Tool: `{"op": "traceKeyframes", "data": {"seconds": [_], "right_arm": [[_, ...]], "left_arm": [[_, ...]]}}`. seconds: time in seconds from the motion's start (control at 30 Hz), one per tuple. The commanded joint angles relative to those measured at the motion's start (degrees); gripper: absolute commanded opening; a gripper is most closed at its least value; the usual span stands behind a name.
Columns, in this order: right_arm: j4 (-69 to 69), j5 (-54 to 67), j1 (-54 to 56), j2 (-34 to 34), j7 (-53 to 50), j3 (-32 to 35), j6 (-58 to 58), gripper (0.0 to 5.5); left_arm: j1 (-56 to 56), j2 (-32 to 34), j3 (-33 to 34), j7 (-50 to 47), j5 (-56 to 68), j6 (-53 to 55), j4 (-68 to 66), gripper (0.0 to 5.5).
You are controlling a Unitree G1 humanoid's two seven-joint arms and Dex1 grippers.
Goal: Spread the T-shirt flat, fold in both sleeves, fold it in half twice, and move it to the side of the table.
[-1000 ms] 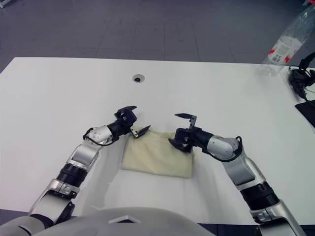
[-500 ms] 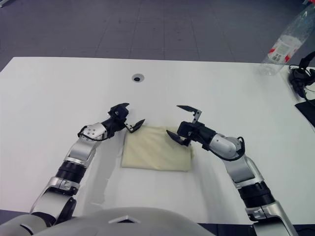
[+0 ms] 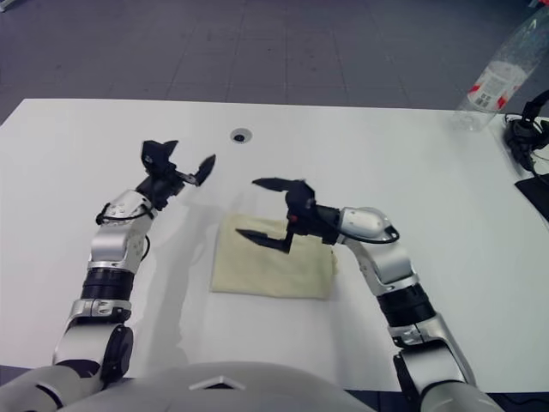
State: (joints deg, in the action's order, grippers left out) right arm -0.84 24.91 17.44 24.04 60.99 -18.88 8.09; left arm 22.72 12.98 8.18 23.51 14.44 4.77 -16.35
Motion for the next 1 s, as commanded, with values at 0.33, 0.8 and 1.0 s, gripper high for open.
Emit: {"op": "traceKeyframes", "data": {"seconds": [0.33,0.8,1.0], "right_arm": [[-42.5,-27.1,9.5,-4.0,-2.6,-14.0,-15.8,5.39],[-72.8,-14.5,5.8,-0.7,-34.7,10.3,-26.0,5.39],[-76.4,-10.1,6.2,0.7,-50.6,21.2,-20.1,5.39]], "left_arm": [[0.5,-2.0,6.2,-2.5,8.3,-0.4,3.7,5.4],[-0.3,-0.3,11.0,-2.4,10.3,-3.5,2.4,5.4],[-2.0,1.4,13.4,-2.4,10.9,-3.9,2.5,5.4]]}}
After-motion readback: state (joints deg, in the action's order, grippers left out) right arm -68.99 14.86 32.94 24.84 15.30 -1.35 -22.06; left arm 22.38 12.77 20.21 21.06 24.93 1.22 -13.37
